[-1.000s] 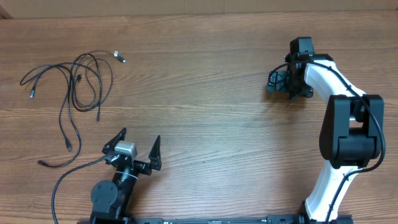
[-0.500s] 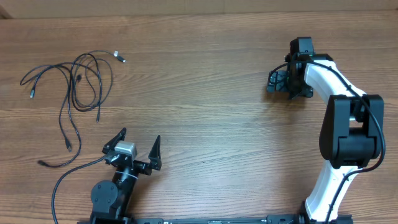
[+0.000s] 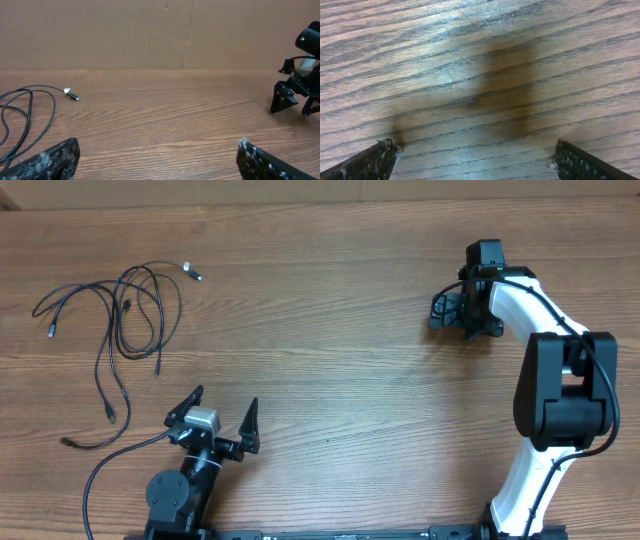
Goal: Untangle cables
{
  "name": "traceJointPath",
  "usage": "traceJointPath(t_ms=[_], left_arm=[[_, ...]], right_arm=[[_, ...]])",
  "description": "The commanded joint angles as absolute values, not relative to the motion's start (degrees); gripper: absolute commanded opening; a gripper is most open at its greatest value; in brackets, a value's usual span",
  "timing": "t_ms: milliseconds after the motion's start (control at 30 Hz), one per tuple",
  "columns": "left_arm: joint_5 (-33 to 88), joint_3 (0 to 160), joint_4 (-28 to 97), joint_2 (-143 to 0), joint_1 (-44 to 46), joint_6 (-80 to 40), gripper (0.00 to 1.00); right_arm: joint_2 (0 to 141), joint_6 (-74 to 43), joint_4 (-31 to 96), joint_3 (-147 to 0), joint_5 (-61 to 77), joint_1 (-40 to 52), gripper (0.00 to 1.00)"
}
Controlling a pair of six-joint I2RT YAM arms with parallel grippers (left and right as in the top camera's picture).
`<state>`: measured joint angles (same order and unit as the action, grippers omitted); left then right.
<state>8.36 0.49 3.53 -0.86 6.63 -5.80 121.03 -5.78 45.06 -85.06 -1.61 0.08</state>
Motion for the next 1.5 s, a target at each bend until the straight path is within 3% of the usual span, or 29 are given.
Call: traceJointPath(t_ms=[0,333,600,1467], left_arm=[[8.8,0.27,3.68,-0.3,6.35,-6.42,1.0],[8.8,0.27,3.68,-0.3,6.35,-6.42,1.0],[8.8,0.27,3.7,-0.3,6.35,-6.42,0.99],[8.8,0.27,3.7,-0.3,6.35,-6.42,0.99]], right_arm=[[122.43,-6.2,45.06,-84.31,-1.23,-0.05,1.0],[121.84,-6.2,45.06,-84.31,-1.23,-0.05,1.0],[113.69,-6.2,45.06,-84.31,-1.23,2.94,1.0],[52.64,-6.2,45.76,-84.31,-1.23,5.13,1.0]])
